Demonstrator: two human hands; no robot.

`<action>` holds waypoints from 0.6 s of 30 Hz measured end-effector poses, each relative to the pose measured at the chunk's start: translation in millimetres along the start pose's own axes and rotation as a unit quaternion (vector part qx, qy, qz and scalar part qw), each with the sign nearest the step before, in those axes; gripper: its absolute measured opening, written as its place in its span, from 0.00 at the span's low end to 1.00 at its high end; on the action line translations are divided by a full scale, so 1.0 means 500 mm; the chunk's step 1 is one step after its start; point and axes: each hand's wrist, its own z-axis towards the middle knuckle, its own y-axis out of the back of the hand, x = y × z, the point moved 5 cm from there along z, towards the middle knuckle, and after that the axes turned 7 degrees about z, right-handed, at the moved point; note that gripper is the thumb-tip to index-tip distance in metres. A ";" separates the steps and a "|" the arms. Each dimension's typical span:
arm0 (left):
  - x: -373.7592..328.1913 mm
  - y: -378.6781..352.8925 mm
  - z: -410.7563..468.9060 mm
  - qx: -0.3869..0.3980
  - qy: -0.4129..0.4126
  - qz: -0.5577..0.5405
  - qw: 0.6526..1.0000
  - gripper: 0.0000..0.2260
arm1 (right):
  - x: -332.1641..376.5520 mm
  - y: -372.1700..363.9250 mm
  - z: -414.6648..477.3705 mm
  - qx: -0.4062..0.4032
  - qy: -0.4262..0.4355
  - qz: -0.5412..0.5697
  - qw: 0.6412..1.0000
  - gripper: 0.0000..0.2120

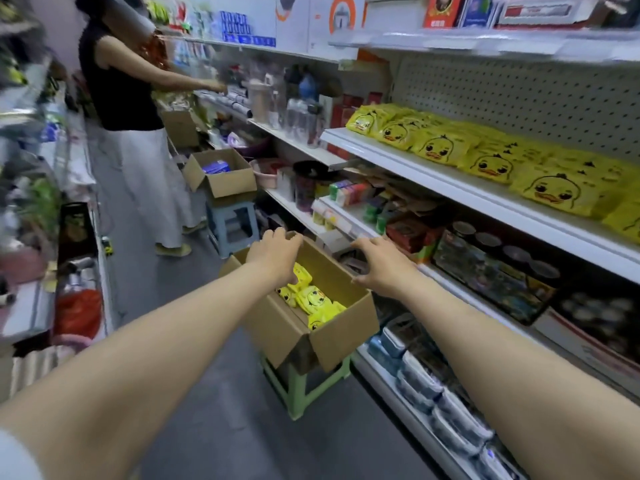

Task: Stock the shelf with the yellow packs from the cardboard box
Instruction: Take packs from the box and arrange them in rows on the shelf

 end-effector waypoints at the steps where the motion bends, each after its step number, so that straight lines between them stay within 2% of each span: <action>1: 0.018 -0.013 0.013 0.009 -0.003 0.000 1.000 0.31 | 0.001 -0.017 0.016 0.006 -0.008 -0.001 1.000 0.33; 10: 0.099 -0.162 0.208 0.059 -0.017 -0.026 0.998 0.28 | -0.058 -0.166 0.214 0.080 -0.060 -0.002 0.995 0.35; 18: 0.113 -0.361 0.444 0.169 -0.020 -0.025 0.985 0.29 | -0.190 -0.361 0.442 0.190 -0.100 0.026 0.976 0.30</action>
